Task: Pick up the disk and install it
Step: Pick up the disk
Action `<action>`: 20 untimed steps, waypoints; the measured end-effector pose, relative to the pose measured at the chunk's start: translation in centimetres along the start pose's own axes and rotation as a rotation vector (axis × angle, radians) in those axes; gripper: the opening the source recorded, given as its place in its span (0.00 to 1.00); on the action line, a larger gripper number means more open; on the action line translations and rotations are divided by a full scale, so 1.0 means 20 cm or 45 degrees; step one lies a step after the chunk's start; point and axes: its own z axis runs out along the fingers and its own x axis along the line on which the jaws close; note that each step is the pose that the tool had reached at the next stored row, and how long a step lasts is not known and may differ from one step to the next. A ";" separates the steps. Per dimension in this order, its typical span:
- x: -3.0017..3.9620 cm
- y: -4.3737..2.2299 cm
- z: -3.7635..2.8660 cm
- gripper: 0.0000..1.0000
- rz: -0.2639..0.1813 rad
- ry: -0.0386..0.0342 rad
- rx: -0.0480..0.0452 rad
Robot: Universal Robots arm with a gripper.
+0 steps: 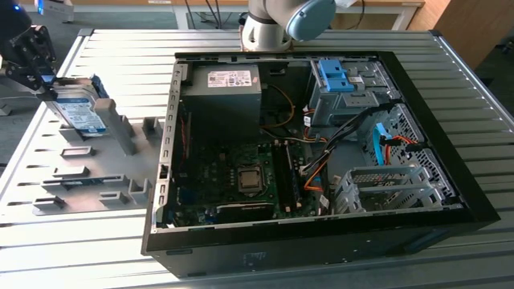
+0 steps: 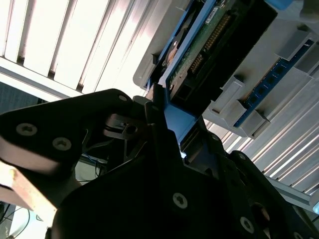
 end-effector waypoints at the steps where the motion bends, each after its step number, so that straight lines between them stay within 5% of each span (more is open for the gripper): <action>1: 0.000 0.000 0.000 0.36 0.000 0.0000 0.000; 20: 0.001 0.001 -0.024 0.36 0.000 0.0000 0.000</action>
